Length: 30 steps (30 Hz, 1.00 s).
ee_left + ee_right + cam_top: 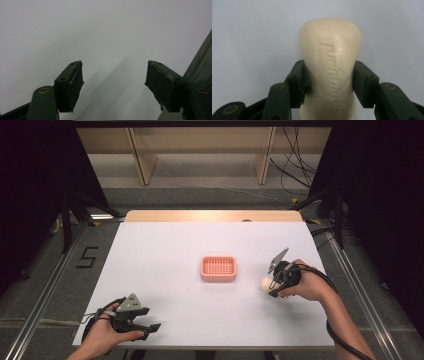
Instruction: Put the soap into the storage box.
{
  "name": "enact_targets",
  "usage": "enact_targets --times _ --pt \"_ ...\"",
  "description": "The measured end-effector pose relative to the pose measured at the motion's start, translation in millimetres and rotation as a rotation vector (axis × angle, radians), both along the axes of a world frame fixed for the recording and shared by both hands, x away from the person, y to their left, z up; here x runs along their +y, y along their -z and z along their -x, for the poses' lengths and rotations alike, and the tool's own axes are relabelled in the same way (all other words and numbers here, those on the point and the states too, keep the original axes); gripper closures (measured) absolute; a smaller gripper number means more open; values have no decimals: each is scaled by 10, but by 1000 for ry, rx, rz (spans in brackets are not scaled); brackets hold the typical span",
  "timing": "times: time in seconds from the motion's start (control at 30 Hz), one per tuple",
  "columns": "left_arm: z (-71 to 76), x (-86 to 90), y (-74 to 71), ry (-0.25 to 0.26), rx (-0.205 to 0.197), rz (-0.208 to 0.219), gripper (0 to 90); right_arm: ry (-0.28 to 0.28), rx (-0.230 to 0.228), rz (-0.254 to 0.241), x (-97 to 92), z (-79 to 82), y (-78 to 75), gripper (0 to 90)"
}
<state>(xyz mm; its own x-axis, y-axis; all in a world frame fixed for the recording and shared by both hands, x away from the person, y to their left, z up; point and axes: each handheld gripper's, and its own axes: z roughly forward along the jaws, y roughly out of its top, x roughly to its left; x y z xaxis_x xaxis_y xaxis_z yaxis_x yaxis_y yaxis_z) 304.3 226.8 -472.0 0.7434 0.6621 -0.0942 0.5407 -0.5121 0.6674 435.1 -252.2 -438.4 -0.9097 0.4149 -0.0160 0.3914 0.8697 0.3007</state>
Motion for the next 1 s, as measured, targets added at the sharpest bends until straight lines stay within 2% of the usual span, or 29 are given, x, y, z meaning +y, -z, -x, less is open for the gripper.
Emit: enact_targets --times 0.17,0.3,0.37,0.47,0.5,0.57,0.6,0.73,0.77,0.83,0.9,0.93,0.97,1.0 --pt "0 0 -2 -1 -4 -1 293 10 -3 -7 16 18 -33 506" --pt "0 2 -7 -3 -9 -6 293 -3 -18 -23 34 19 -66 506" --pt "1 3 -8 1 -7 1 293 16 -18 -17 43 32 -76 506" --pt "1 7 -12 2 -7 0 293 -4 -23 -29 55 20 -74 506" --pt "4 6 -11 -2 -9 1 293 5 -18 -24 64 27 -81 506" --pt "6 6 -10 -6 -9 1 293 -12 -23 -21 81 20 -74 506" --pt "3 8 -14 -6 -3 -2 293 10 -16 -22 90 37 -77 506" --pt "11 2 -9 -16 -3 8 294 -24 -28 -34 106 12 -83 506" --pt "11 3 -11 -15 -4 8 294 5 -21 -29 114 29 -96 506" --pt "12 3 -10 -17 -4 9 294 -19 -28 -35 125 15 -102 506" --pt "11 4 -11 -15 -5 7 293 -14 -27 -36 141 20 -113 506" --pt "12 4 -12 -15 -5 9 294 -46 -45 -41 148 1 -111 506" --pt "11 6 -15 -10 -9 7 294 -15 -31 -33 158 20 -123 506" --pt "11 8 -17 -5 -8 5 294 -22 -31 -37 168 15 -124 506"
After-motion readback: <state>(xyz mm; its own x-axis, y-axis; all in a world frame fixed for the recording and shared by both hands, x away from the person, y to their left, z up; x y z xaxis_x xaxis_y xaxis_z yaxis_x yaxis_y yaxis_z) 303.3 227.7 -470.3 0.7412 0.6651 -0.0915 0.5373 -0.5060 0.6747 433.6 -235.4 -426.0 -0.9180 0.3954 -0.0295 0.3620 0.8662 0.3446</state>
